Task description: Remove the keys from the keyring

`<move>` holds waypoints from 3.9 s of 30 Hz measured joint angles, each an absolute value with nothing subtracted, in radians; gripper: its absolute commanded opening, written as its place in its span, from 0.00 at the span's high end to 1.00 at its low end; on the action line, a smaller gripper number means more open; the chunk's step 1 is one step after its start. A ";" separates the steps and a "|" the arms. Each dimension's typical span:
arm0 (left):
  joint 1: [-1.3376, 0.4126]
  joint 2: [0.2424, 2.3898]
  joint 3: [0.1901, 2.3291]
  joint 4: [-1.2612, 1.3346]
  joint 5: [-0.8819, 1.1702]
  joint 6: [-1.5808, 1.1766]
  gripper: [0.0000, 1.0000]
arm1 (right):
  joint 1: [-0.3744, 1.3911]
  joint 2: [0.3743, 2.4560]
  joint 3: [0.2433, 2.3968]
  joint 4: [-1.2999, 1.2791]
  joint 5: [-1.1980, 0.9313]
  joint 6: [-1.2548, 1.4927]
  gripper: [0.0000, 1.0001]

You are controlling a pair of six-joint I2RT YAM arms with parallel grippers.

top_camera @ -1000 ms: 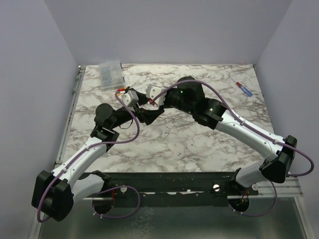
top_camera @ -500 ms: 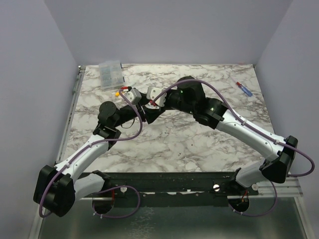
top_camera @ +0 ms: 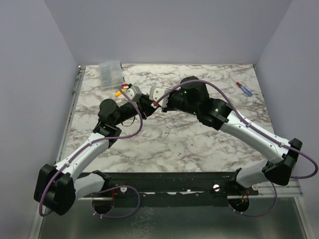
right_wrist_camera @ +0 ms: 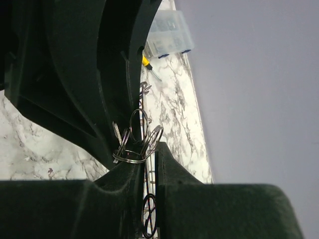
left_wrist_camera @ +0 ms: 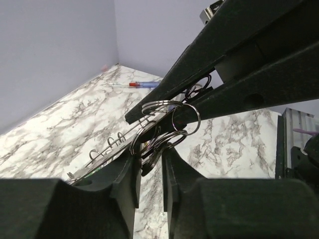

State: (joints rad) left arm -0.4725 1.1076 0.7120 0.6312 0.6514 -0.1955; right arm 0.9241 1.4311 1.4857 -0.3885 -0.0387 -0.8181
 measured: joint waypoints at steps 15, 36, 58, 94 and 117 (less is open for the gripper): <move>-0.485 1.087 0.712 0.588 0.720 -0.223 1.00 | 0.921 1.417 1.415 -0.271 0.033 -0.847 0.99; -0.447 1.050 0.703 0.476 0.714 -0.167 0.92 | 0.901 1.397 1.372 -0.269 0.043 -0.857 0.99; -0.479 1.116 0.728 0.509 0.712 -0.159 0.40 | 0.882 1.397 1.378 -0.291 0.035 -0.851 0.99; -0.515 1.186 0.774 0.583 0.661 -0.066 0.86 | 0.884 1.394 1.403 -0.318 -0.007 -0.827 0.99; -0.509 1.137 0.835 0.253 0.597 -0.013 1.00 | 0.811 1.360 1.246 -0.231 -0.067 -0.623 0.99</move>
State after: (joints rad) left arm -0.5087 1.1374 0.8349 0.2531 0.5972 -0.0132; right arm 0.8108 1.3598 1.2461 -0.2314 -0.0666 -0.6228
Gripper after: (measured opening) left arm 0.058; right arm 0.138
